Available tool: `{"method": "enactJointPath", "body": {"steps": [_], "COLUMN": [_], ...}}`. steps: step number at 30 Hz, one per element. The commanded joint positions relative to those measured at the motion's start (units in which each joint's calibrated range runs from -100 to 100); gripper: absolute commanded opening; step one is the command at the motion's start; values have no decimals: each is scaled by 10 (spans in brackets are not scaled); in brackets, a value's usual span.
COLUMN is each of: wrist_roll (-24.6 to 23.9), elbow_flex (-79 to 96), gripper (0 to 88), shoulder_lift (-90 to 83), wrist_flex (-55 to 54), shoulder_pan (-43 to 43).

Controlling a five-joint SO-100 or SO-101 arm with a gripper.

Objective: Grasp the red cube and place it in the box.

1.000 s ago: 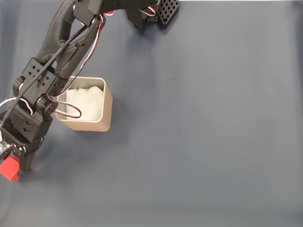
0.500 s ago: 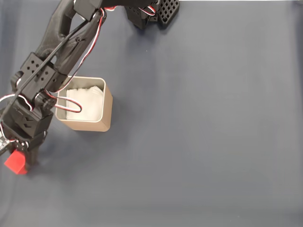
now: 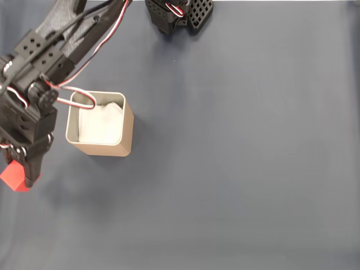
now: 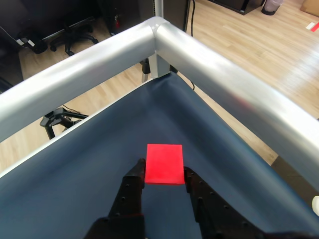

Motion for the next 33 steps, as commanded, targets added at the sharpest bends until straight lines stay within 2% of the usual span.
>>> {"method": "enactJointPath", "body": {"steps": [1, 12, 33], "wrist_roll": [-5, -7, 6], "elbow_flex": [-14, 40, 402], "gripper": [9, 5, 1], "shoulder_lift": [-82, -196, -524], "wrist_flex": [35, 79, 55], "shoulder_pan": [-8, -24, -43]}}
